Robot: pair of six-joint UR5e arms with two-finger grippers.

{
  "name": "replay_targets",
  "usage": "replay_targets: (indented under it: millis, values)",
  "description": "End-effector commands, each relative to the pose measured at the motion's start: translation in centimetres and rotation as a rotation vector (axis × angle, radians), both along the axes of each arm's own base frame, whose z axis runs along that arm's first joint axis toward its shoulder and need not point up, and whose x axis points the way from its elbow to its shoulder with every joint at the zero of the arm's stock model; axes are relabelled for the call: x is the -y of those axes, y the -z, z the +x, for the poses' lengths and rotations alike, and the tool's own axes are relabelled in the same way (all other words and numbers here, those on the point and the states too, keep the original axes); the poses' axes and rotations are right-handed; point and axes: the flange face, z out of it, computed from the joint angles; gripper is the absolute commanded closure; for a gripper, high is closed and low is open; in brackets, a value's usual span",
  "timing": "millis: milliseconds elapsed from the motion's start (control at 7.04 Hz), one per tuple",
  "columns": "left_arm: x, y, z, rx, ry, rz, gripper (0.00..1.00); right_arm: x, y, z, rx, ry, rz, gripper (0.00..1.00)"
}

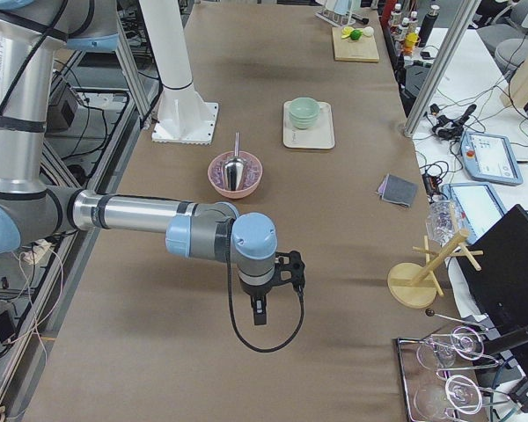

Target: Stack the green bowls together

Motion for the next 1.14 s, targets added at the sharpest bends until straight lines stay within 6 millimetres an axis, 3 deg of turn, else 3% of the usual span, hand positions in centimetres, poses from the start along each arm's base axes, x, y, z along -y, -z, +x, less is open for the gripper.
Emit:
replay_targets:
  millis: [0, 995]
  values:
    - [0.03, 0.10, -0.05, -0.001, 0.001, 0.003, 0.00, 1.52, 1.17, -2.08, 0.003, 0.007, 0.007, 0.00]
    - [-0.43, -0.76, -0.09, 0.006, 0.001, -0.015, 0.00, 1.35, 1.00, -2.35, 0.023, 0.015, 0.029, 0.00]
